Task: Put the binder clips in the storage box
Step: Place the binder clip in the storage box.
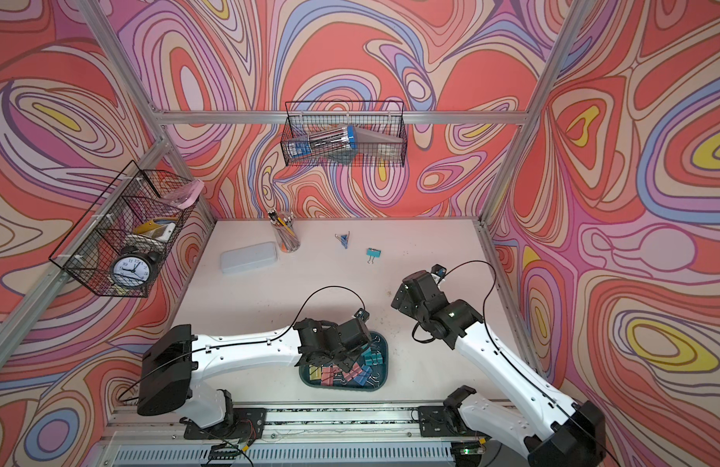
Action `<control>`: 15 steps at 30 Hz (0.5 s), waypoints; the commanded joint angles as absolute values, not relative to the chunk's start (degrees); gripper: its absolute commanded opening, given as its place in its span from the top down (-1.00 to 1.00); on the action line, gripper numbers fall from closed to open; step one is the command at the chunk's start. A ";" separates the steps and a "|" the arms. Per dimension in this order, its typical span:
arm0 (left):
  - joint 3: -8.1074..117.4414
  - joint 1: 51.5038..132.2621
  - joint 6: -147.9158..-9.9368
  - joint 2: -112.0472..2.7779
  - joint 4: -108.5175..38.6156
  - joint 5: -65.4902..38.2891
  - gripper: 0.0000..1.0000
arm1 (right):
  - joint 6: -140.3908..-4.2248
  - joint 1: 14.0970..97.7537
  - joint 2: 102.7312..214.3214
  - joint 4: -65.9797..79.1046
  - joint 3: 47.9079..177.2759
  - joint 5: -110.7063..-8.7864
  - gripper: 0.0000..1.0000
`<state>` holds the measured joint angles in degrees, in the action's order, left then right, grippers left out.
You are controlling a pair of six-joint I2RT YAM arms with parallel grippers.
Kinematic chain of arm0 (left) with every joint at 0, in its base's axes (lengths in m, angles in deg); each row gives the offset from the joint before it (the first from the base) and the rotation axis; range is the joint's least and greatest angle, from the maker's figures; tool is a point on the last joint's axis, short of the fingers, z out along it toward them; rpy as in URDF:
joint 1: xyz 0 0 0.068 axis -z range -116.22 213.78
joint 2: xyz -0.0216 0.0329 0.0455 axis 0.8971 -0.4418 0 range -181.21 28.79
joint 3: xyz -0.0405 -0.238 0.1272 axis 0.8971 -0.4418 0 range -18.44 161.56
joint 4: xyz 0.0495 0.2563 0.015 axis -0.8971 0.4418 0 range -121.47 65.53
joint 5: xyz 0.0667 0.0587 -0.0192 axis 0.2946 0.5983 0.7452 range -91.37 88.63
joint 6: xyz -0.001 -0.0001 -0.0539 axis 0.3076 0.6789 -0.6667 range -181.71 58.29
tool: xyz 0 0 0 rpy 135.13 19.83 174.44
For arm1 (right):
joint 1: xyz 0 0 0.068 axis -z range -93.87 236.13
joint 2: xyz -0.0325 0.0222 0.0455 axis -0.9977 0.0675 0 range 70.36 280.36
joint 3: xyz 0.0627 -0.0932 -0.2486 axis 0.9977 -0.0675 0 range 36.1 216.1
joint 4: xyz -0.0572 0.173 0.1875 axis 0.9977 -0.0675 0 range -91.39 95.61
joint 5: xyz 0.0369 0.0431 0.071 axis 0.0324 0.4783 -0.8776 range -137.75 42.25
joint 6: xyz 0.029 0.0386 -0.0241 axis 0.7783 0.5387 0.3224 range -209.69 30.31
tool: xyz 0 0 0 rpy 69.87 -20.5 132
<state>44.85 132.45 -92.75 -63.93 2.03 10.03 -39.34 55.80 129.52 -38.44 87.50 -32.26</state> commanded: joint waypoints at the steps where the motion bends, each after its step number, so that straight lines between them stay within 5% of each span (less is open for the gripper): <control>1: 42.21 132.95 -91.25 -65.42 -0.66 11.70 0.95 | -39.27 56.15 129.57 -36.81 86.90 -34.20 -0.83; 10: 40.00 132.95 -92.10 -58.82 -4.24 12.28 0.54 | -46.47 56.11 137.67 -31.56 93.43 -41.08 -0.81; 15: 39.84 132.88 -92.00 -50.58 -3.99 16.01 0.07 | -56.69 56.15 148.19 -29.01 101.70 -39.64 -0.81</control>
<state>39.95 132.75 -92.12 -55.52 -2.91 12.63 -49.03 55.84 144.16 -32.32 97.68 -40.15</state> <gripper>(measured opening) 0.407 0.907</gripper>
